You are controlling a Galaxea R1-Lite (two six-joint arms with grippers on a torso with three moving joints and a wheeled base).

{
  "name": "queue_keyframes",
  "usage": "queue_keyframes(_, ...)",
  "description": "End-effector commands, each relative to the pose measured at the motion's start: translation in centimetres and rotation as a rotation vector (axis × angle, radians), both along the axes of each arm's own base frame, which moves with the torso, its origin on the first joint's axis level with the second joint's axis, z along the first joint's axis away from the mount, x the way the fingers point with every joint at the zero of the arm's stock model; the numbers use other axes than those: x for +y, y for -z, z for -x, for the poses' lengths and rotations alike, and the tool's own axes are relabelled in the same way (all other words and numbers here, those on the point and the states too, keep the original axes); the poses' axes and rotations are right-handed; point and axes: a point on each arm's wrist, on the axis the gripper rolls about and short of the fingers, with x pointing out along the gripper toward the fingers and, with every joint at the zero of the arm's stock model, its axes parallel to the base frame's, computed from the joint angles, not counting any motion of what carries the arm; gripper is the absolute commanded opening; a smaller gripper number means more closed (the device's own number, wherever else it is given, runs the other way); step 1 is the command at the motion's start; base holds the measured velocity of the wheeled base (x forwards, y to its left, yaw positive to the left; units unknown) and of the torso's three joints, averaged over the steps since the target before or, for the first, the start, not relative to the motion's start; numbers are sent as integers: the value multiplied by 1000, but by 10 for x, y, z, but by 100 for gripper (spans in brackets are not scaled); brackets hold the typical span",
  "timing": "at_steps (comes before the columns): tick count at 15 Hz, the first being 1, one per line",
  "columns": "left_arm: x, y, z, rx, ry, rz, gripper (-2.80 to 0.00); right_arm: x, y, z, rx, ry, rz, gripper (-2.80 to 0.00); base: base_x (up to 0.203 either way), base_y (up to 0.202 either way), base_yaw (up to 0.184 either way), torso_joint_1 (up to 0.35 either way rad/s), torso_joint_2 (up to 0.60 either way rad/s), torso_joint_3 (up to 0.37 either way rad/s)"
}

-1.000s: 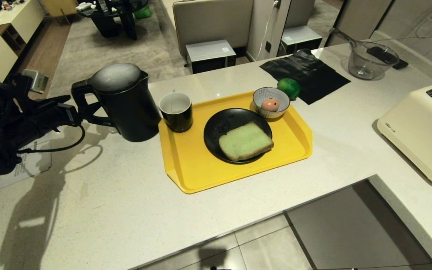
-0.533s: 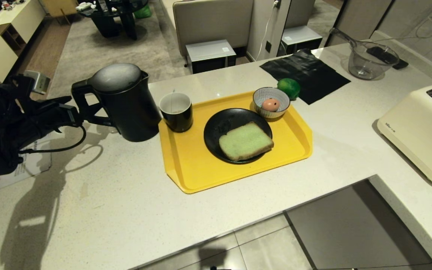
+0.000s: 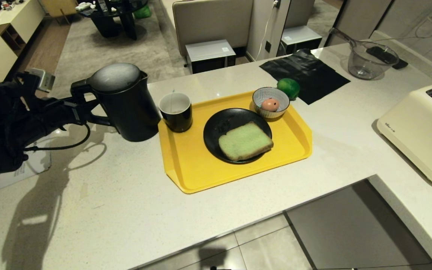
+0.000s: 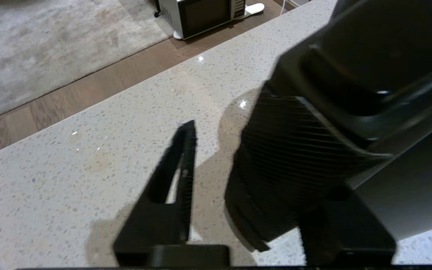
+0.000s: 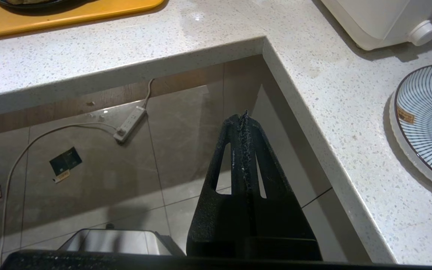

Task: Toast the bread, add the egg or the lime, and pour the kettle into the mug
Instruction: Pick up the kettle

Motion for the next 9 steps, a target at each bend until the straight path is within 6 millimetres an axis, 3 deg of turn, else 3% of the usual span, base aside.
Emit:
queue_keyframes(1,-1,0,-1,-5,3,-3,-280,0,5,-2,21,0,0,-280,0,0,0,0,0,0)
queue_keyframes(9,0,-8,4,-26,-3,2,-280,0,5,-2,20,0,0,-280,0,0,0,0,0,0)
